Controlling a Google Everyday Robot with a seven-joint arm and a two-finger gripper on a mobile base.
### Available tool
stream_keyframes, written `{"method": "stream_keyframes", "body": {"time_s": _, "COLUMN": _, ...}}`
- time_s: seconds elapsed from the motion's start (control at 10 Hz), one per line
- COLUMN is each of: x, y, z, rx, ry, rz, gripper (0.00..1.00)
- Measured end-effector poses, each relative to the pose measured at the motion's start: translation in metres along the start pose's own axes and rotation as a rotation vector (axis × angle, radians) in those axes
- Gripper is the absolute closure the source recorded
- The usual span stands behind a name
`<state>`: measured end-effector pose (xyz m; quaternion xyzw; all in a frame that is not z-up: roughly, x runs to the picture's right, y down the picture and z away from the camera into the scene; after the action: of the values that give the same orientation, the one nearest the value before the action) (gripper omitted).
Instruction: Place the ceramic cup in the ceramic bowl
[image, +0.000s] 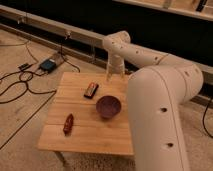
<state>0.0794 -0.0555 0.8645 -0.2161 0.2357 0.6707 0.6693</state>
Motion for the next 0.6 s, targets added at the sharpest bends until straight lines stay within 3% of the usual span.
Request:
{"method": "stream_keyframes", "body": {"time_s": 0.2, "x": -0.028, "y": -0.025, "z": 0.008, "rx": 0.014, "ry": -0.011, "rz": 0.001, "gripper": 0.35}}
{"method": "stream_keyframes", "body": {"time_s": 0.6, "x": -0.052, "y": -0.059, "z": 0.026, "rx": 0.014, "ry": -0.023, "rz": 0.029, "gripper": 0.35}}
